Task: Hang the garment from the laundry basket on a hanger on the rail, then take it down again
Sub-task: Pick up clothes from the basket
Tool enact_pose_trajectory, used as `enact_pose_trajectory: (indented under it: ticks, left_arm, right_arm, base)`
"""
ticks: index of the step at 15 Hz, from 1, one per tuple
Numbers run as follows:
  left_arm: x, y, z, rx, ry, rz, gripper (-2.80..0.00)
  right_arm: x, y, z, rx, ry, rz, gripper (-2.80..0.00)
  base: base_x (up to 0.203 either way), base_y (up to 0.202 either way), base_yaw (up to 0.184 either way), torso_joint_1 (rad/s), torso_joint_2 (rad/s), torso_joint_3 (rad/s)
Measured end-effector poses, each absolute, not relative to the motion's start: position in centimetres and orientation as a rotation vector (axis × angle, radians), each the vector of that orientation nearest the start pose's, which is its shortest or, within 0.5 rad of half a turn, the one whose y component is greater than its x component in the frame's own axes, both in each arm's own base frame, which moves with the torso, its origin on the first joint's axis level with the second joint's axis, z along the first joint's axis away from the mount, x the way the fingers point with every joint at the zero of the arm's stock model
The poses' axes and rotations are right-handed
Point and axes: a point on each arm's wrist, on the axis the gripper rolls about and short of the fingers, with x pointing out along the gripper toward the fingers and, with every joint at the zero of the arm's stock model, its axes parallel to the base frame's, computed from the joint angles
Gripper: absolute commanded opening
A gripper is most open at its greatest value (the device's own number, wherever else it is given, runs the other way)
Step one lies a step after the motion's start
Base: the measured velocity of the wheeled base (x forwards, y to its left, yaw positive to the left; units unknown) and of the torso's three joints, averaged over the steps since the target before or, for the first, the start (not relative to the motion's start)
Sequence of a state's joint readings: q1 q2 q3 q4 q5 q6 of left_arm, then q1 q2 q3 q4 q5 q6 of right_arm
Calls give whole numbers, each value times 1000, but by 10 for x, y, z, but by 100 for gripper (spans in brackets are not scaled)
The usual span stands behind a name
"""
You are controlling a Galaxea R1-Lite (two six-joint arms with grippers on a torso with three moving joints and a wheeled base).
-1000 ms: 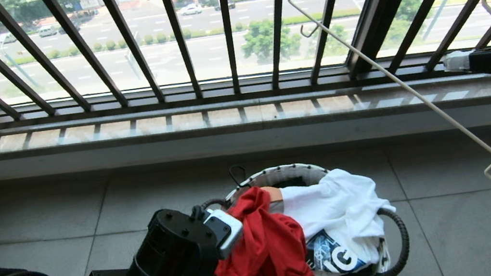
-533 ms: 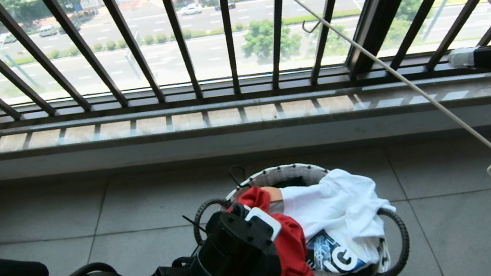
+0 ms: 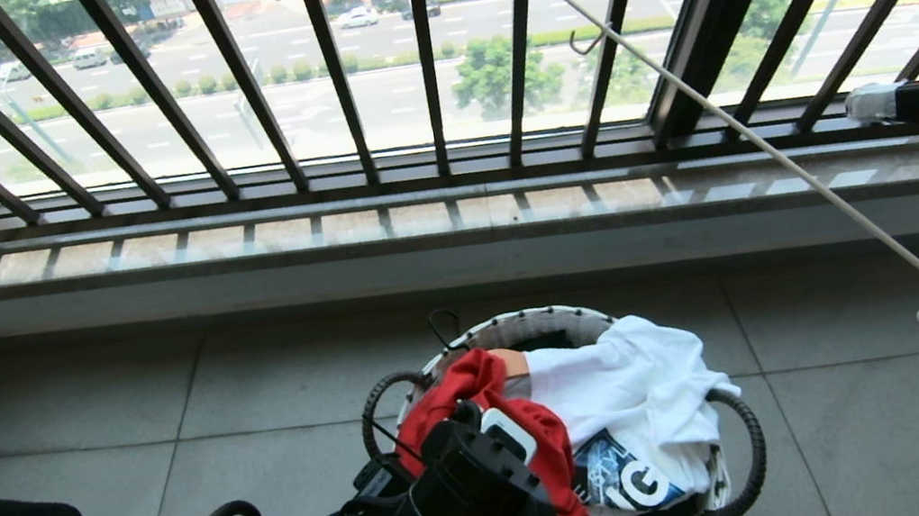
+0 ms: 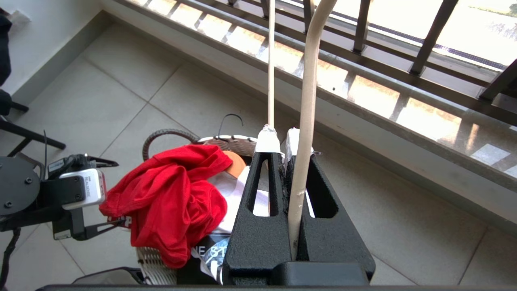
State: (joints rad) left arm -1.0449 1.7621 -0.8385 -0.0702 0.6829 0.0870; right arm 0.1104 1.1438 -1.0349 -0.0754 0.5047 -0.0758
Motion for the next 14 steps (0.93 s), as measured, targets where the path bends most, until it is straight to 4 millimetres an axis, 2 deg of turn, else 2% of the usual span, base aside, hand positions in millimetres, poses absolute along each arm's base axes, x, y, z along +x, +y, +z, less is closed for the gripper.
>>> enact_pose_trajectory:
  ticks: [3,10,14]
  left_arm:
    - [157,-241,129,737,538,-352,0]
    - [175,-226,161,715,465,-260,0]
    - [179,-221,164,701,466,-237,0]
  right_arm:
    - [154,28,326,-67,9,616,-280]
    - [152,28,327,-68,2,617,-280]
    - [152,28,327,-68,2,617,-280]
  base:
    - [0,0,0,0,0,0]
    - [0,0,0,0,0,0]
    - [0,0,0,0,0,0]
